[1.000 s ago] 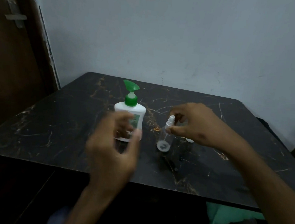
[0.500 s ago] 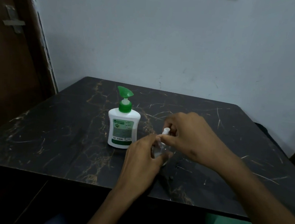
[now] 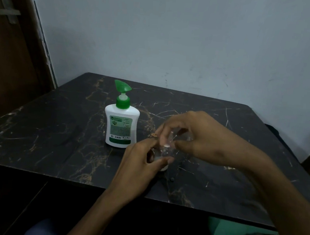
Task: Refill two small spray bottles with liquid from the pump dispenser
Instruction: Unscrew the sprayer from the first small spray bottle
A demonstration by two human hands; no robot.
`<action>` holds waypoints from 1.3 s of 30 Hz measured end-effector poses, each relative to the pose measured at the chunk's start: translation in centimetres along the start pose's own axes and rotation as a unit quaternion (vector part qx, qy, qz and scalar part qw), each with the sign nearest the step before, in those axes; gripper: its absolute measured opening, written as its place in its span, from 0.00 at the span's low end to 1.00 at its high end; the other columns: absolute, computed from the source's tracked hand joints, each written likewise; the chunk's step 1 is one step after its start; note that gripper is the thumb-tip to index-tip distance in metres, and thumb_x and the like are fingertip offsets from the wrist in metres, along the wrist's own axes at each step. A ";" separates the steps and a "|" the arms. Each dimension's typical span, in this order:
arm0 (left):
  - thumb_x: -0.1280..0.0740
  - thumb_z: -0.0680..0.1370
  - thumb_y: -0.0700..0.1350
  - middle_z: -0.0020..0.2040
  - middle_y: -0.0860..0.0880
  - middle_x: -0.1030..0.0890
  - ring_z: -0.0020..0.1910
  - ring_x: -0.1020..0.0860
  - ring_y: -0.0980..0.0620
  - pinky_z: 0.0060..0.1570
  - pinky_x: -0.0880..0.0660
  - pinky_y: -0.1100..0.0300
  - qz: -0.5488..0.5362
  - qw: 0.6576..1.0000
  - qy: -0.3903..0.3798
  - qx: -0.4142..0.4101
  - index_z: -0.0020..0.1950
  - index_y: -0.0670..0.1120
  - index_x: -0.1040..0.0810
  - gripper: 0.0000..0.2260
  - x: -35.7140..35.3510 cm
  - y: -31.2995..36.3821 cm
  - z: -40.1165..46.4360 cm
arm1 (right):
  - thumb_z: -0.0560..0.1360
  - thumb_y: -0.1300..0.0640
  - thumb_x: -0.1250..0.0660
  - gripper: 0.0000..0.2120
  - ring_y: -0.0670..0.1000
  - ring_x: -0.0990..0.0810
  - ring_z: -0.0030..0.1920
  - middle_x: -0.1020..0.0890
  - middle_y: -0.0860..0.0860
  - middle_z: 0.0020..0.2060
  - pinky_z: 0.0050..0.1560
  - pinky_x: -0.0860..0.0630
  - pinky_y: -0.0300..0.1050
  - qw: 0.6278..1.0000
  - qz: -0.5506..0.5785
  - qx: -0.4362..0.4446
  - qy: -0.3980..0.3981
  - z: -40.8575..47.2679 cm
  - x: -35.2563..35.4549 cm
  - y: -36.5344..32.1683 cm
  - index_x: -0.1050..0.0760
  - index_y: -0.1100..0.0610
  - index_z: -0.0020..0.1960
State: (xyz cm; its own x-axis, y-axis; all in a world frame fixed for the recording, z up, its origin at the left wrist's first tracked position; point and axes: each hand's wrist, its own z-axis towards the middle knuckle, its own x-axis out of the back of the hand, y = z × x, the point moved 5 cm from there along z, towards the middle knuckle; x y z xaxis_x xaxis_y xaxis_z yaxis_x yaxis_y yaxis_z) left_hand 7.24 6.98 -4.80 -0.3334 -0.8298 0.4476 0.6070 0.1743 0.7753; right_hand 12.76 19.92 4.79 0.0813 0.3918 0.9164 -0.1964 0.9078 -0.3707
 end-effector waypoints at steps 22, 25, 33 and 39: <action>0.25 0.74 0.55 0.39 0.50 0.18 0.37 0.22 0.53 0.37 0.25 0.57 0.005 1.000 -0.011 0.003 0.57 0.55 0.18 0.13 0.0 -0.5 -0.1 | 0.79 0.53 0.29 0.04 0.39 0.18 0.47 0.16 0.40 0.46 0.48 0.20 0.42 0.995 -0.085 -0.002 0.052 0.5 1.4 -1.9 0.20 0.45 0.47; 0.24 0.74 0.54 0.36 0.52 0.20 0.35 0.23 0.54 0.33 0.30 0.67 0.008 1.000 -0.010 0.002 0.58 0.55 0.18 0.13 0.0 -0.4 -0.1 | 0.79 0.38 0.32 0.11 0.43 0.20 0.41 0.19 0.42 0.41 0.38 0.24 0.45 0.978 -0.198 -0.040 0.059 0.7 0.5 -1.6 0.23 0.46 0.48; 0.26 0.74 0.59 0.41 0.52 0.18 0.38 0.22 0.56 0.36 0.29 0.64 0.017 0.999 -0.019 0.021 0.60 0.56 0.19 0.16 -0.1 -0.9 0.0 | 0.75 0.61 0.27 0.12 0.38 0.23 0.38 0.22 0.38 0.36 0.35 0.33 0.34 0.978 -0.205 -0.028 0.007 1.5 1.2 -3.2 0.23 0.44 0.42; 0.23 0.74 0.54 0.38 0.57 0.19 0.35 0.24 0.60 0.34 0.33 0.70 0.000 1.000 -0.006 0.007 0.54 0.53 0.18 0.12 0.1 -0.5 0.0 | 0.72 0.67 0.29 0.16 0.41 0.16 0.42 0.15 0.40 0.41 0.46 0.19 0.50 0.988 -0.130 -0.010 0.078 -1.7 6.9 -5.9 0.18 0.45 0.45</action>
State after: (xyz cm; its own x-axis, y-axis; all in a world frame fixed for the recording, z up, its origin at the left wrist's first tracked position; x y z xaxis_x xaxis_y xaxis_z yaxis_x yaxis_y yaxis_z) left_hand 6.91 6.86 -5.14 -0.3414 -0.8236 0.4529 0.5976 0.1817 0.7809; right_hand 16.12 17.48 13.04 0.2771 0.1616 0.9472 -0.1293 0.9831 -0.1299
